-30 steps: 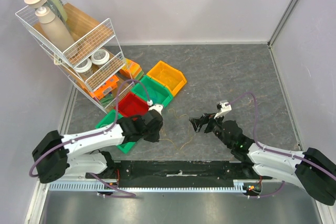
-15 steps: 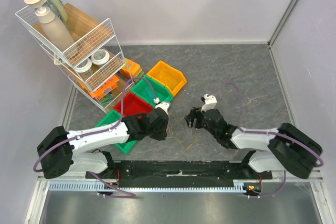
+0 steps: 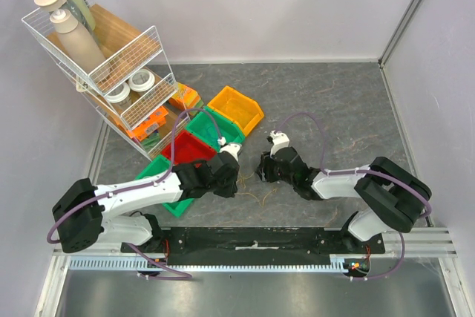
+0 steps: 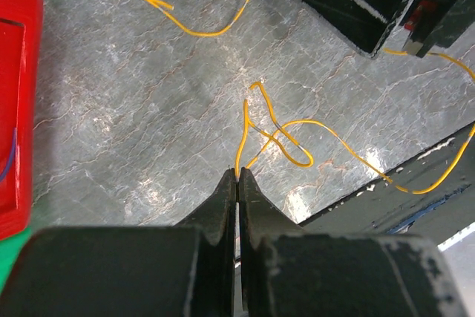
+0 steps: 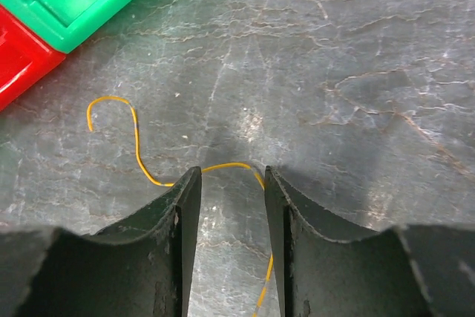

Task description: Untangle the cables

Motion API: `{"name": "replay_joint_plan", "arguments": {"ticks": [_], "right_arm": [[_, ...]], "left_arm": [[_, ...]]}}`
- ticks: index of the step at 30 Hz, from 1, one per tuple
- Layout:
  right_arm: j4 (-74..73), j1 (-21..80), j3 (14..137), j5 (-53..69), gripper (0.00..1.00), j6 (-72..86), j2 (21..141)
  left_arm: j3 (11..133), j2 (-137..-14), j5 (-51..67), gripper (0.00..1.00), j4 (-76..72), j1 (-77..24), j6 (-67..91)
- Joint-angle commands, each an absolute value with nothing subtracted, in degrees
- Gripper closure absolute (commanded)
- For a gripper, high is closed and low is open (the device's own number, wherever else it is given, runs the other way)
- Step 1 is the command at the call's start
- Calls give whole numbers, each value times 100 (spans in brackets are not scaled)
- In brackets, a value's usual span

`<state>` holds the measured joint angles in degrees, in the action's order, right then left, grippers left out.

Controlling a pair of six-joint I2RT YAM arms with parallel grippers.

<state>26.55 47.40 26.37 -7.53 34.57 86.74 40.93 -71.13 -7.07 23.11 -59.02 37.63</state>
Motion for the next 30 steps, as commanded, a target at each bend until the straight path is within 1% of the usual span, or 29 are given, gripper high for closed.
{"name": "replay_joint_plan", "arguments": {"ticks": [1, 5, 12, 15, 20, 24, 28, 30], "right_arm": [[2882, 4720, 2760, -256, 55, 3322, 8710], [3023, 4728, 2716, -27, 72, 3322, 8719], [3217, 4720, 2663, 290, 99, 3313, 8754], [3313, 4720, 2611, 378, 100, 3322, 8754], [3568, 4720, 2461, 544, 100, 3296, 8649], [3822, 4720, 2347, 782, 100, 3278, 8605], [4025, 4720, 2268, 914, 100, 3270, 8578], [4122, 4720, 2215, 993, 100, 3270, 8543]], "left_arm": [[4333, -7101, -764, 98, 2039, -5941, 3577], [4429, -7364, -852, 98, 1934, -5933, 3507], [4904, -8146, -1344, 96, 1855, -5933, 3305], [5062, -8349, -1573, 95, 1854, -5933, 3199], [5124, -8341, -1757, 89, 1793, -5941, 2998], [5107, -8262, -1925, 80, 1775, -5933, 2865], [5019, -8235, -1864, 67, 1609, -5880, 3032], [5001, -8270, -1811, 63, 1503, -5862, 3041]]}}
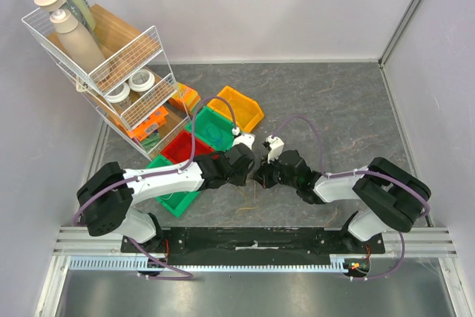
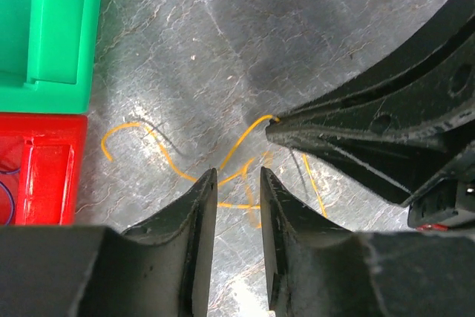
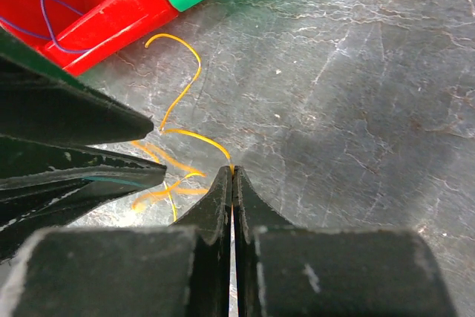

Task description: Untangle the cables

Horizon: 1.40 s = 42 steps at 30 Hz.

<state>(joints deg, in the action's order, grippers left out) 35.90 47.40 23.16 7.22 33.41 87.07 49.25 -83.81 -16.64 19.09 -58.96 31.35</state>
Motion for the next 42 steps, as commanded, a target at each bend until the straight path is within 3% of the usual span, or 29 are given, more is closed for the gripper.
{"name": "replay_joint_plan", "arguments": {"ticks": [1, 14, 18, 20, 24, 27, 31, 34, 35, 39, 42], "right_arm": [[4157, 4720, 2206, 1002, 100, 3278, 8552], [4271, 4720, 2180, 1178, 100, 3270, 8587], [4377, 4720, 2127, 1230, 100, 3278, 8543], [4429, 4720, 2083, 1231, 100, 3278, 8499], [4447, 4720, 2022, 1178, 100, 3287, 8420], [4465, 4720, 2013, 1204, 100, 3278, 8411], [4518, 4720, 1986, 1222, 99, 3322, 8394], [3871, 4720, 2082, 714, 54, 3410, 8193], [3397, 4720, 2205, 512, 48, 3506, 8087], [497, 4851, 2812, -641, 38, 4173, 7473], [290, 5254, 2506, -256, 35, 4604, 6980]], "left_arm": [[4992, -8297, -1776, 63, 1451, -5854, 3006], [4922, -8385, -1652, 53, 1274, -5845, 2514], [4966, -8420, -1819, 56, 1424, -5836, 2523], [4948, -8446, -1741, 64, 1380, -5845, 2444], [4905, -8499, -1557, 91, 1397, -5845, 2382], [4747, -8446, -1310, 98, 1310, -5836, 2356], [4588, -8280, -1187, 98, 1257, -5845, 2382], [4492, -8061, -1230, 98, 1257, -5845, 2540], [4474, -8025, -1230, 98, 1257, -5845, 2592], [4439, -7919, -1125, 98, 1283, -5845, 2768], [4412, -7910, -1037, 98, 1239, -5836, 2848]]}}
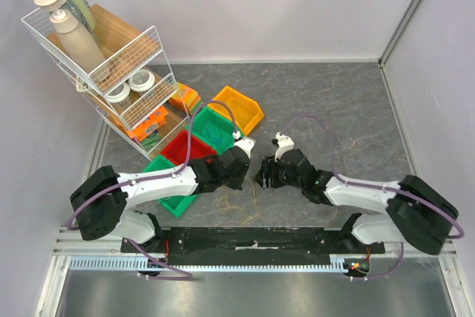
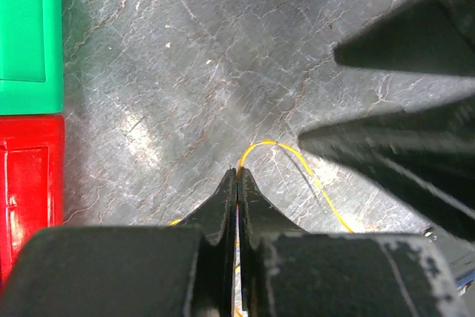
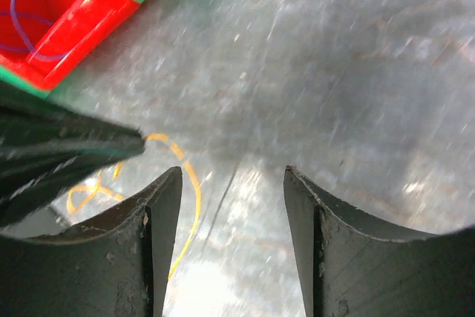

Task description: Untangle the cables

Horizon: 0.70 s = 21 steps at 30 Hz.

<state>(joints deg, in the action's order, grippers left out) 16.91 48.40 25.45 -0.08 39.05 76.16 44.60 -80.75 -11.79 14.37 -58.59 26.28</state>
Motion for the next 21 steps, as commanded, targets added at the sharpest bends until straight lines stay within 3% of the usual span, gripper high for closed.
{"name": "replay_joint_plan", "arguments": {"ticks": [1, 10, 15, 17, 21], "right_arm": [[342, 5465, 2400, -264, 34, 4797, 6839], [703, 7583, 2100, -1730, 33, 6511, 6354], [983, 7963, 2215, -2179, 37, 6794, 6837], [1316, 7972, 2136, -2267, 47, 6812, 6925], [1555, 7954, 2039, -2566, 93, 6689, 6795]], "left_arm": [[4412, -7901, -1020, 98, 1239, -5845, 2874], [4316, -7726, -1055, 98, 1266, -5845, 2927], [4280, -7612, -976, 98, 1275, -5845, 2935], [4272, -7576, -897, 98, 1274, -5853, 2936], [4167, -7497, -529, 98, 1187, -5845, 2874]]}}
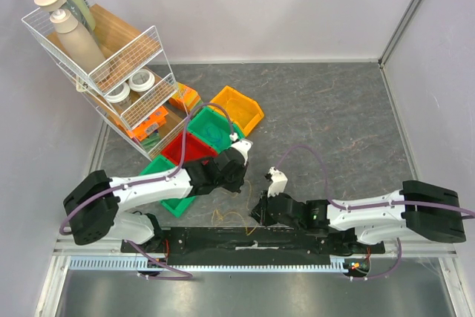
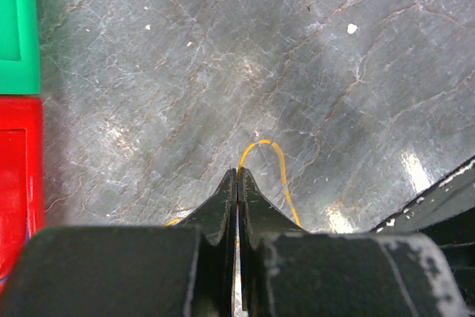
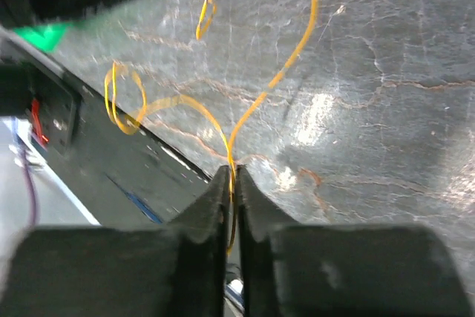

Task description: Untangle the cables

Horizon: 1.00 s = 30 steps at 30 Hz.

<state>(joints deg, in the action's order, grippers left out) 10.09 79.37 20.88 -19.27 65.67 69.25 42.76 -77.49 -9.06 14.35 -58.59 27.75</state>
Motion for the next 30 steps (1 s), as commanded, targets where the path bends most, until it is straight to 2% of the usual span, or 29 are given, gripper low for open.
{"name": "replay_joint_plan", "arguments": {"ticks": [1, 5, 10, 24, 30], "right_arm": [[1486, 7937, 2048, -2627, 100, 6610, 6698], [1126, 7569, 2004, -2707, 100, 6512, 6163], [1169, 6699, 1819, -2155, 100, 6513, 5590], [1414, 6056, 1916, -1978, 100, 7172, 6196], [1643, 5907, 1767, -1855, 100, 7277, 6415]], "left_arm": [[4088, -7410, -406, 98, 1013, -5853, 2857], [3543, -6988, 289, 98, 160, -5854, 2716], [2849, -6548, 1018, 98, -1096, -5845, 2794], [2672, -7092, 1327, 96, -2303, -5985, 3006], [2672, -7382, 1345, 90, -2478, -5994, 3023]]}}
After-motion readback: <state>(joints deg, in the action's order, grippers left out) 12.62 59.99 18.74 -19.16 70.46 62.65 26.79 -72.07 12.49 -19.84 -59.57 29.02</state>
